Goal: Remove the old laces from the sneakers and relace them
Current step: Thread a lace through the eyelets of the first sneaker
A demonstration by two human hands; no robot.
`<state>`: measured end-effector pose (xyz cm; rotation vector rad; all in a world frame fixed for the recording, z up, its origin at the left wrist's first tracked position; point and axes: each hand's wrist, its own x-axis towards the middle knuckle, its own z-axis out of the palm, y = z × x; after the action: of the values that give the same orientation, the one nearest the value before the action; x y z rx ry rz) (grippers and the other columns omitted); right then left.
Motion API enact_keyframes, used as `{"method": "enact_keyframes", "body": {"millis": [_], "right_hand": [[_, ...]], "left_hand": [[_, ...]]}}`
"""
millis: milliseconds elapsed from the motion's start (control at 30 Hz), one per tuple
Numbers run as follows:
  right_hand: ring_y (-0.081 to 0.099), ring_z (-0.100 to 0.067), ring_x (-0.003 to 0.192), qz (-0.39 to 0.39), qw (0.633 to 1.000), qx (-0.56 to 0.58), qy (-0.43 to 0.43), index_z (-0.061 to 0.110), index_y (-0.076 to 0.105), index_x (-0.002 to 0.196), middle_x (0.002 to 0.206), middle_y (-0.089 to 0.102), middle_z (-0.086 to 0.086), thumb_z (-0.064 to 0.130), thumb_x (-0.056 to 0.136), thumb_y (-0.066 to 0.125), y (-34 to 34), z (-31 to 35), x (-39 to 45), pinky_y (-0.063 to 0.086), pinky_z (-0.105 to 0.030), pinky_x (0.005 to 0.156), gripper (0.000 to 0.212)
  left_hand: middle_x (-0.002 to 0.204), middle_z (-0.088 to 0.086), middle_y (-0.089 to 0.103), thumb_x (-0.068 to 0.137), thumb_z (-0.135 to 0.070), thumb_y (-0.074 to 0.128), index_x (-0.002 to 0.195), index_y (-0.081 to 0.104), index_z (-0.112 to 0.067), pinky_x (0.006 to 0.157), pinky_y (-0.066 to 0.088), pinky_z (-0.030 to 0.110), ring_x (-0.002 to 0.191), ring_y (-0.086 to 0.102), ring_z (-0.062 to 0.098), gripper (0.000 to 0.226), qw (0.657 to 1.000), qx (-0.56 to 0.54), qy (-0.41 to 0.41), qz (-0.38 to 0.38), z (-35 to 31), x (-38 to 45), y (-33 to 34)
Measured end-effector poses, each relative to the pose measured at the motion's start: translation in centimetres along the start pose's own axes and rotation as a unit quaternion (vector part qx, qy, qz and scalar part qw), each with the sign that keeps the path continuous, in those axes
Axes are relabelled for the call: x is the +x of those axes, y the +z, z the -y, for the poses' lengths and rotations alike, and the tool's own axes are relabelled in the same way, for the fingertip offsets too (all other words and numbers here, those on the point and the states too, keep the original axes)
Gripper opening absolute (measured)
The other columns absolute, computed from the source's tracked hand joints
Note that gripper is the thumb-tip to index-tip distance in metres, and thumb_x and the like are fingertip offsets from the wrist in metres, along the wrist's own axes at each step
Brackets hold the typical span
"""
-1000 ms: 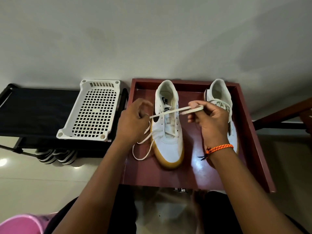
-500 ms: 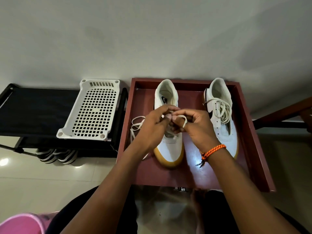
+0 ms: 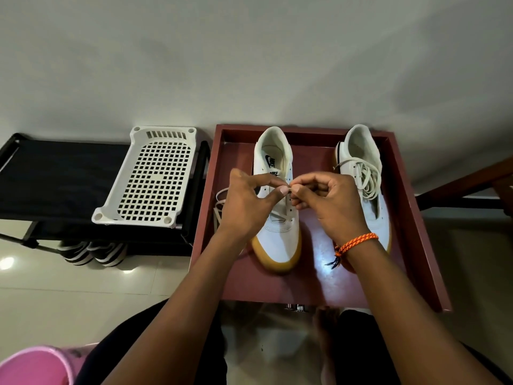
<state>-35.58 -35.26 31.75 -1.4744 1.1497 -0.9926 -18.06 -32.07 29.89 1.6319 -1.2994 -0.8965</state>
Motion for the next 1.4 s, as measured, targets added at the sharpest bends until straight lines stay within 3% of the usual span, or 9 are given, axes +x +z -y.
{"method": "enact_keyframes", "body": {"millis": [133, 300, 400, 467, 533, 767, 867, 1000, 1400], "right_hand": [[0.076, -0.034, 0.072, 0.015, 1.0, 0.001, 0.004, -0.001, 0.077, 0.097, 0.078, 0.076, -0.019, -0.007, 0.093, 0.072, -0.6, 0.2, 0.0, 0.065, -0.036, 0.071, 0.008], [0.077, -0.03, 0.071, 0.048, 0.998, -0.034, -0.004, 0.003, 0.078, 0.094, 0.075, 0.076, -0.013, -0.005, 0.093, 0.073, -0.2, -0.3, -0.3, 0.065, -0.038, 0.07, 0.009], [0.077, -0.031, 0.074, 0.048, 0.999, -0.018, -0.005, 0.001, 0.077, 0.096, 0.078, 0.076, -0.015, -0.006, 0.094, 0.071, -0.2, -0.2, -0.2, 0.066, -0.04, 0.072, 0.009], [0.077, -0.031, 0.076, 0.05, 0.999, -0.007, -0.004, 0.001, 0.076, 0.096, 0.08, 0.076, -0.016, -0.007, 0.095, 0.07, -0.3, 0.0, -0.1, 0.066, -0.04, 0.073, 0.01], [0.077, -0.03, 0.075, 0.052, 0.999, -0.01, -0.002, 0.003, 0.076, 0.096, 0.079, 0.077, -0.014, -0.007, 0.095, 0.069, -0.4, 0.0, 0.0, 0.066, -0.04, 0.072, 0.012], [0.077, -0.022, 0.067, 0.027, 0.995, -0.093, 0.025, 0.006, 0.076, 0.092, 0.074, 0.077, -0.007, -0.005, 0.094, 0.069, -0.2, -0.9, -0.1, 0.067, -0.042, 0.07, 0.013], [0.075, -0.017, 0.064, 0.013, 0.987, -0.153, 0.039, 0.014, 0.077, 0.085, 0.069, 0.075, -0.001, -0.002, 0.092, 0.069, -0.4, -1.6, -0.1, 0.066, -0.043, 0.07, 0.019], [0.069, -0.006, 0.068, 0.023, 0.971, -0.228, 0.059, 0.023, 0.076, 0.087, 0.072, 0.073, 0.008, 0.004, 0.082, 0.081, -0.6, -2.2, -0.3, 0.059, -0.029, 0.073, 0.02], [0.069, -0.004, 0.072, 0.039, 0.966, -0.238, 0.091, 0.022, 0.074, 0.094, 0.077, 0.073, 0.009, 0.007, 0.08, 0.086, -0.7, -1.9, -0.6, 0.054, -0.019, 0.071, 0.024]], "left_hand": [[0.116, -0.005, 0.038, 0.085, -0.047, 0.087, 0.084, 0.078, -0.056, 0.111, 0.046, 0.035, 0.121, 0.039, 0.015, 0.013, 0.999, -0.023, -0.042, 0.009, -0.9, -0.3, -0.4], [0.134, -0.004, 0.046, 0.089, -0.033, 0.083, 0.091, 0.076, -0.037, 0.107, 0.039, 0.037, 0.129, 0.04, 0.022, 0.008, 0.981, 0.177, 0.072, -0.025, -0.7, -0.6, -0.1], [0.118, -0.006, 0.066, 0.093, -0.015, 0.076, 0.09, 0.072, -0.019, 0.094, 0.047, 0.033, 0.115, 0.057, 0.015, 0.006, 0.981, 0.133, 0.141, -0.01, -0.8, -0.5, 0.3], [0.09, -0.006, 0.07, 0.097, -0.01, 0.069, 0.088, 0.068, -0.017, 0.076, 0.054, 0.039, 0.087, 0.065, 0.014, 0.012, 0.994, 0.063, 0.093, 0.015, -1.0, -0.5, 0.3], [0.08, -0.005, 0.07, 0.099, -0.012, 0.065, 0.086, 0.067, -0.018, 0.072, 0.055, 0.043, 0.079, 0.066, 0.017, 0.014, 0.998, 0.025, 0.047, 0.026, -1.0, -0.5, 0.4], [0.079, -0.015, 0.075, 0.096, -0.017, 0.072, 0.086, 0.082, -0.021, 0.068, 0.053, 0.028, 0.077, 0.069, 0.003, 0.015, 0.995, 0.102, -0.011, 0.003, -0.9, -0.5, 0.3], [0.084, -0.01, 0.077, 0.093, -0.023, 0.071, 0.086, 0.081, -0.025, 0.064, 0.058, 0.034, 0.075, 0.071, 0.012, 0.013, 0.971, 0.235, 0.0, -0.043, -1.1, -1.1, 0.4], [0.087, -0.005, 0.077, 0.096, -0.029, 0.067, 0.087, 0.081, -0.025, 0.066, 0.06, 0.038, 0.078, 0.071, 0.021, 0.017, 0.942, 0.331, 0.034, -0.042, -1.1, -1.6, 1.1], [0.084, -0.008, 0.076, 0.094, -0.021, 0.07, 0.081, 0.074, -0.031, 0.073, 0.061, 0.042, 0.077, 0.071, 0.015, 0.016, 0.981, 0.189, -0.03, 0.035, 0.6, -0.8, 2.1]]}}
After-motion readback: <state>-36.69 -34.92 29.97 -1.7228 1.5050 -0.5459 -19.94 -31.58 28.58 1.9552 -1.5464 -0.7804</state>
